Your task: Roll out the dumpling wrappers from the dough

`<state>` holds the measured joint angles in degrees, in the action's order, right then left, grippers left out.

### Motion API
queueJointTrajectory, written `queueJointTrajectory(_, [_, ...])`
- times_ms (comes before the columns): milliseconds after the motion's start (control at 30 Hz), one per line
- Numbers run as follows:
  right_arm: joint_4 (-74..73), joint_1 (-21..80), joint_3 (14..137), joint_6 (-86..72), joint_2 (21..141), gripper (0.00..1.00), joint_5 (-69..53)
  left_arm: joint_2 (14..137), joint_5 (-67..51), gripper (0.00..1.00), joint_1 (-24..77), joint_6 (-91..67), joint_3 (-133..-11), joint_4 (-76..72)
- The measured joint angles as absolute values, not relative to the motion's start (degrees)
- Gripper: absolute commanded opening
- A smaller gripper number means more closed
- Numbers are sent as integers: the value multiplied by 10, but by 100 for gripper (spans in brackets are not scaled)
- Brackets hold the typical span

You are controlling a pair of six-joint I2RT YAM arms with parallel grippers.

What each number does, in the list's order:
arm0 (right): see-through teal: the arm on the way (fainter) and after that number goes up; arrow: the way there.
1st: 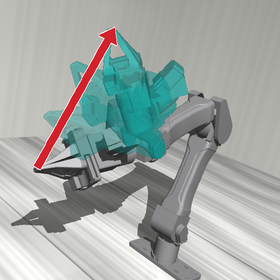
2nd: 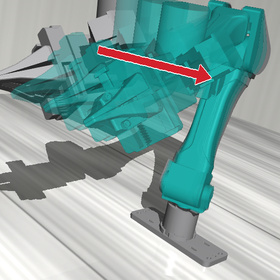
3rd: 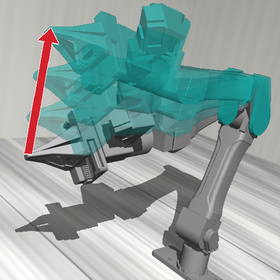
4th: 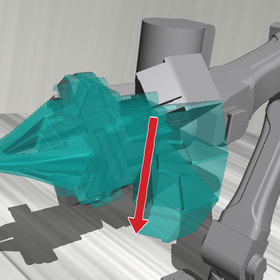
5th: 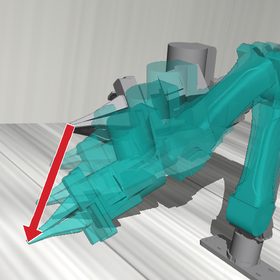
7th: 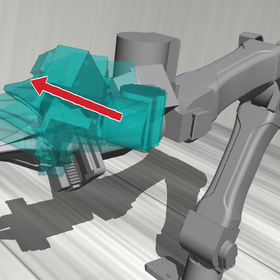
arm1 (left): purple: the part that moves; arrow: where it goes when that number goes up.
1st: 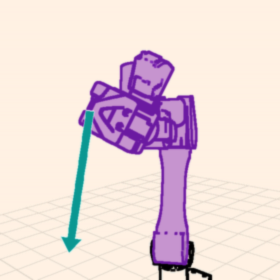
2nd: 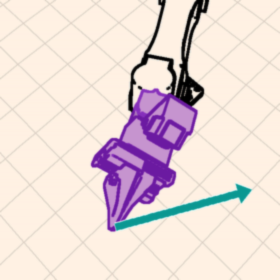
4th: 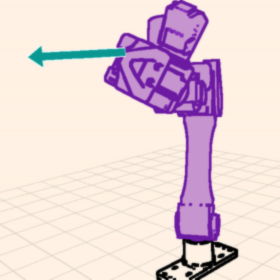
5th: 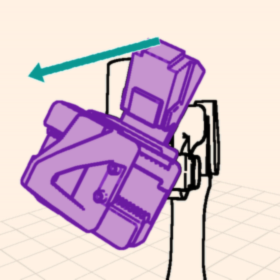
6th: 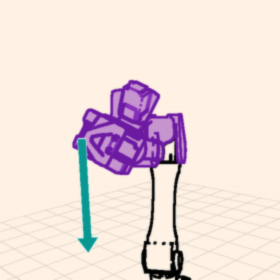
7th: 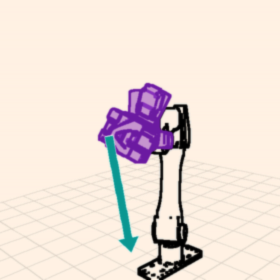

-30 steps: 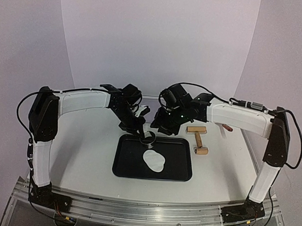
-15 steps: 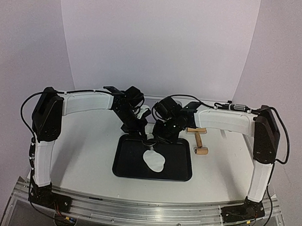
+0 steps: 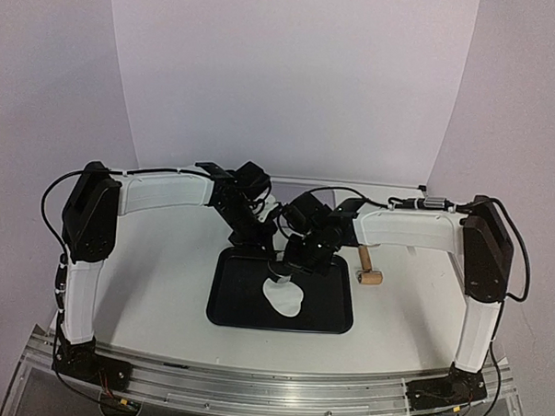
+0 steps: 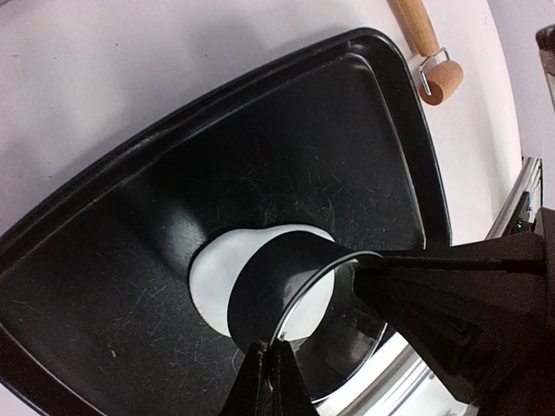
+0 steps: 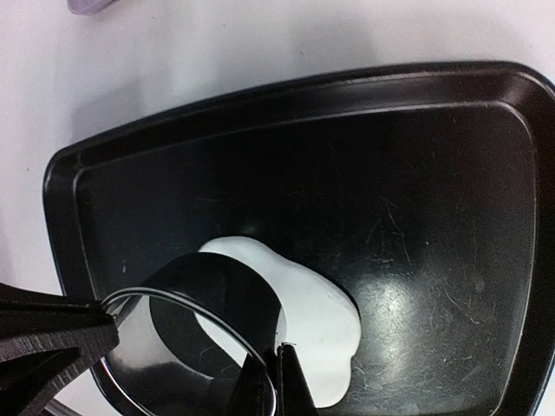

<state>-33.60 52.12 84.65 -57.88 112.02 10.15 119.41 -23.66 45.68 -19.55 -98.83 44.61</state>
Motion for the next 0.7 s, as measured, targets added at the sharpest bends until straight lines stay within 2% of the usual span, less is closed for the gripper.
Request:
queueJointTrajectory(200, [-337,536,794,-595,1107,0,99,1203,-253,0,481,-198,-947,409])
queueJointTrajectory(700, [-350,550,791,-594,1110,0,106,1203,-270,0,486,-195,-918,383])
